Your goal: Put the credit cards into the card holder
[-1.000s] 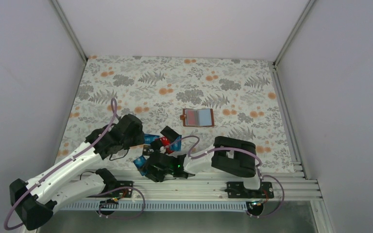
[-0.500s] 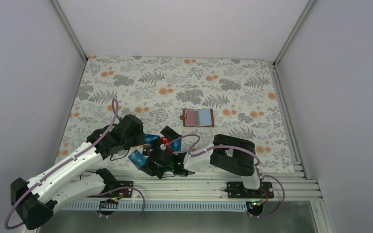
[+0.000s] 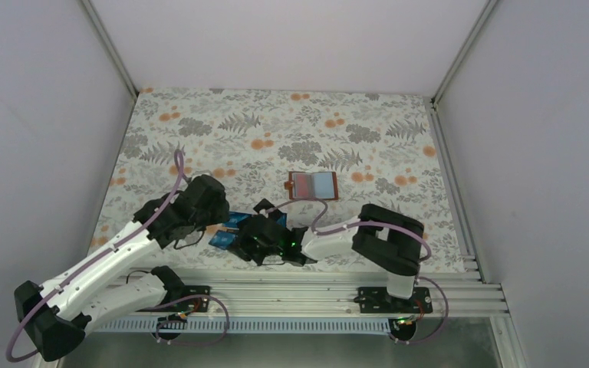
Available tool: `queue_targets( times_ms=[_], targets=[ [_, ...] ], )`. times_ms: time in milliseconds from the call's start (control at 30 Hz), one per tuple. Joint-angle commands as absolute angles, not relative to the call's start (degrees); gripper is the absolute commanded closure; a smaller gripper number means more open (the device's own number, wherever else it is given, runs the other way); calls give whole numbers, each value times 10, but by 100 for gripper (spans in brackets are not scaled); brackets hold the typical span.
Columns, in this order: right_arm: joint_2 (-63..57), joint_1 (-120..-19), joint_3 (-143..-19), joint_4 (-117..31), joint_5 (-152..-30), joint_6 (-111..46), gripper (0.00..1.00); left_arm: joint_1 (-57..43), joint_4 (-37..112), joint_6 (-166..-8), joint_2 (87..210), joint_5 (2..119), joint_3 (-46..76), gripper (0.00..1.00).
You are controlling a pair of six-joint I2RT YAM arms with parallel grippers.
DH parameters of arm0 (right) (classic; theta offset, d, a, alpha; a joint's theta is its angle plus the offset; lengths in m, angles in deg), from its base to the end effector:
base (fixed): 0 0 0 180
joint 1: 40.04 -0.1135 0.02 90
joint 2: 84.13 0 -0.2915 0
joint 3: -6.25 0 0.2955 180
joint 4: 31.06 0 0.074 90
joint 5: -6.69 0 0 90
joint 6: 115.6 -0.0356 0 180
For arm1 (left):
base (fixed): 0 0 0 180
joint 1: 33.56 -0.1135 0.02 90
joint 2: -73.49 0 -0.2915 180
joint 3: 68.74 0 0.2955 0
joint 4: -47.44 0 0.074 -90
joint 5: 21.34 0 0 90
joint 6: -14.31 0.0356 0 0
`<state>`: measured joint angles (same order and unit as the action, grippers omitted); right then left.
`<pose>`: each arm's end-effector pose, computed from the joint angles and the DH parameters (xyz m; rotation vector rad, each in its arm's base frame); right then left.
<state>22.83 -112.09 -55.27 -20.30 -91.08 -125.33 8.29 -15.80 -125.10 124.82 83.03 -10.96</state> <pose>0.1194 0.3841 0.1196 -0.5587 -2.6740 -1.4405 0.1481 -0.1208 0.2835 -0.2632 2.5323 -0.3181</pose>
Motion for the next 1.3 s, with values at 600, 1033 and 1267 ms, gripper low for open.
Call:
queue_targets(
  times_ms=[600,1033,1267],
  targets=[
    [47,-1010,-485,-302,-935,-1031,96,81,-124,-1187,1211,822,-83,47],
    [79,-875,-555,-488,-973,-692,74,93,-16,-1278,1289,766,-225,48],
    [185,-840,-663,-560,-1027,-540,49,103,55,-1258,1354,754,-238,48]
  ],
)
